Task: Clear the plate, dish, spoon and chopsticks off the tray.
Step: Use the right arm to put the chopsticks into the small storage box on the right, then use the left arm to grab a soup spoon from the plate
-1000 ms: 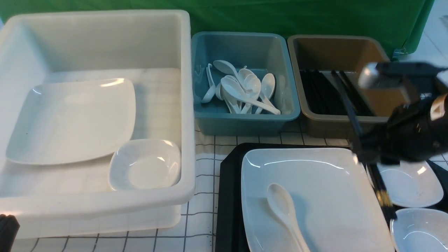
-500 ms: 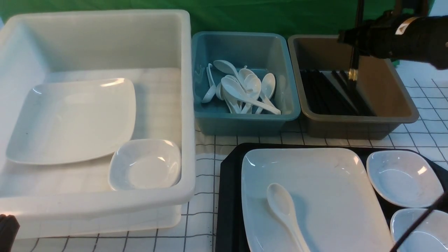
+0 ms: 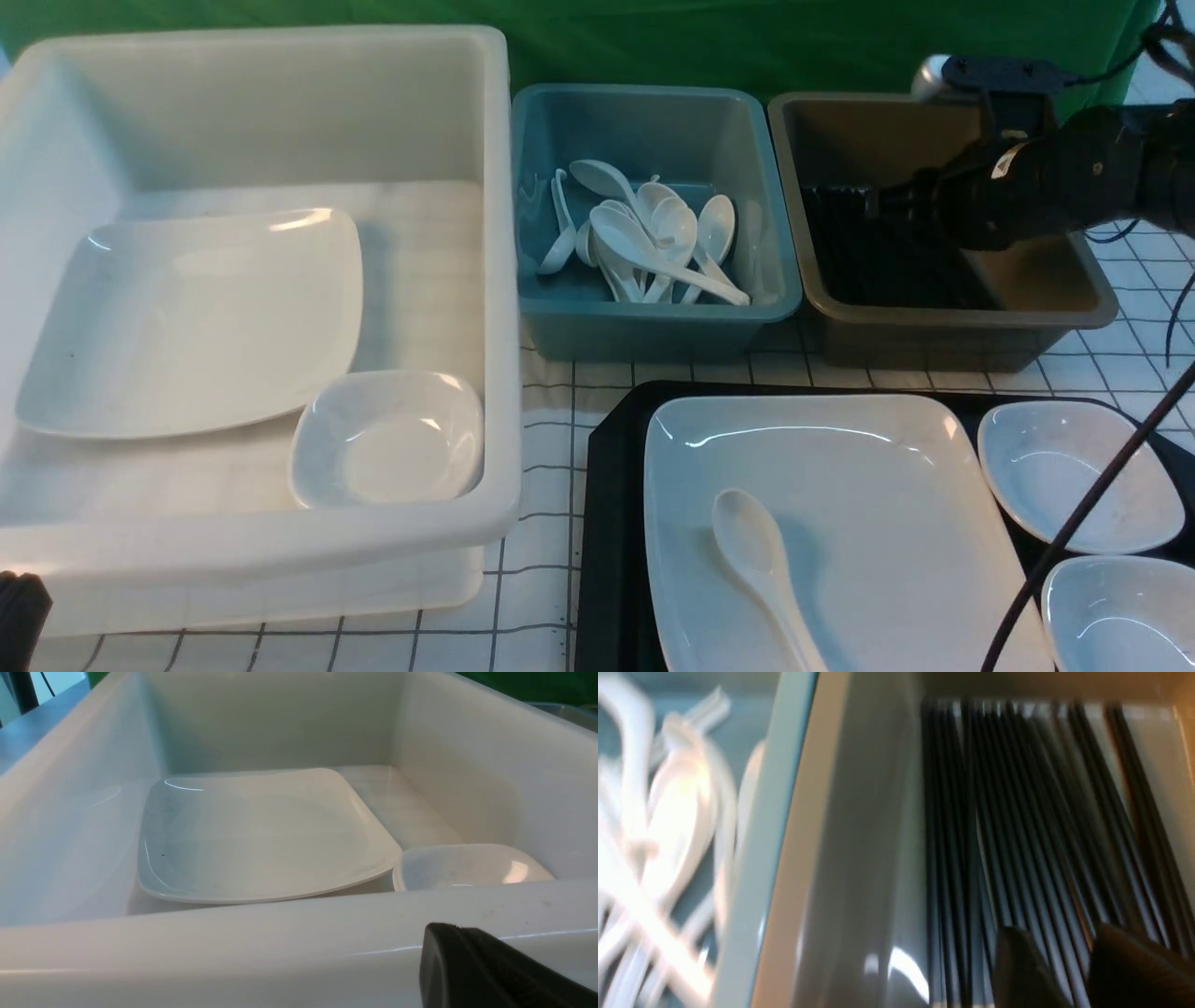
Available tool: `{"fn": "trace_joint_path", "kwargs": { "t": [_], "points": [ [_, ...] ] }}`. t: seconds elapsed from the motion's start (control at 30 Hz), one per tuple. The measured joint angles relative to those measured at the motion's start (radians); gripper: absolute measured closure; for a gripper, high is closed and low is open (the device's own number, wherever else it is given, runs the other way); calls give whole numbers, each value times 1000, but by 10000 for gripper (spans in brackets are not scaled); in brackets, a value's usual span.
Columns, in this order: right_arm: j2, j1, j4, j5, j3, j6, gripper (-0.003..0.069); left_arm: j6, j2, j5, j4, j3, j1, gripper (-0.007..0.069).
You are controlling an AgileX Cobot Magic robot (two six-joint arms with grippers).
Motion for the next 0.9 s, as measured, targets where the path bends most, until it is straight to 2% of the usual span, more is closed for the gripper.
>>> {"fn": "trace_joint_path", "kwargs": {
  "t": [0.03,0.1,0.2,0.4,0.6,0.9],
  "points": [
    [-7,0,0,28,-1,0,475,0,0,0,0,0,0,604],
    [-115,0,0,197,-3,-1,585,2,0,0,5,0,0,604],
    [-257,9,-1,296,36,-16,649,2,0,0,5,0,0,604],
    [-556,63,3,329,202,-27,660,2,0,0,5,0,0,604],
    [-974,140,9,339,518,-26,660,2,0,0,5,0,0,604],
    [-1366,146,8,360,791,-26,651,2,0,0,0,0,0,604]
  ]
}}
